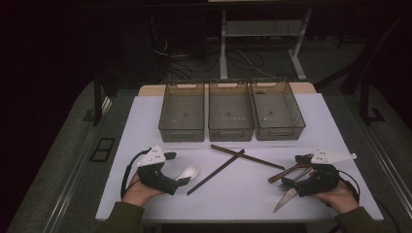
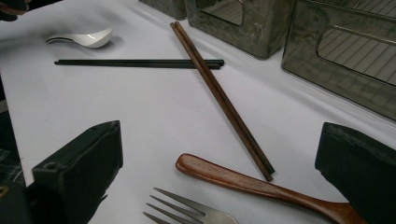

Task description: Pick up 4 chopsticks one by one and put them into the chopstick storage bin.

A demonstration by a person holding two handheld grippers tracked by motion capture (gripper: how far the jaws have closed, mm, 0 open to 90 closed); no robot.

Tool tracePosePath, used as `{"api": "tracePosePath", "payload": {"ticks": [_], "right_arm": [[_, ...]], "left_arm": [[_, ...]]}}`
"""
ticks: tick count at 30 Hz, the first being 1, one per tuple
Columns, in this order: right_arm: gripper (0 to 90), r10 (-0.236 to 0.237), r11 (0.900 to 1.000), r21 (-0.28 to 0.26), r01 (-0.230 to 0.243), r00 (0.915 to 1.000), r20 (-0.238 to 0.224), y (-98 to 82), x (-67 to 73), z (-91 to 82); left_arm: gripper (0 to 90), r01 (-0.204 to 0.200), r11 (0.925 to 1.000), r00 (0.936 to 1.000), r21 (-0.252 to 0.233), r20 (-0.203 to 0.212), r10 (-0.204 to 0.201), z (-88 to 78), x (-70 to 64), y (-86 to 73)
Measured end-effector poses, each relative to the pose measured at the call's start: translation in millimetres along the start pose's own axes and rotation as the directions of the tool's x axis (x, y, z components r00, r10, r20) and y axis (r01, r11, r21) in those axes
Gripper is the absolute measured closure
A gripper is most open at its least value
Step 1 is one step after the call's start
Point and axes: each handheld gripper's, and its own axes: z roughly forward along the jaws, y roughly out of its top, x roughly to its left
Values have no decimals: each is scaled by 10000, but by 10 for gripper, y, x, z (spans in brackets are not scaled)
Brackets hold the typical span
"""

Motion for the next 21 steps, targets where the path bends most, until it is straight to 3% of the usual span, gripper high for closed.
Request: {"api": "tracePosePath", "payload": {"ticks": [9, 21], "right_arm": [[4, 66, 10000, 15, -66, 9991, -419, 11, -27, 12], [4, -100, 9999, 31, 102, 9990, -444, 117, -16, 19]], "left_arm": [[0, 113, 9999, 9999, -75, -12, -113, -7, -19, 3], [0, 64, 10000, 9999, -31, -88, -64, -19, -23, -17]]}}
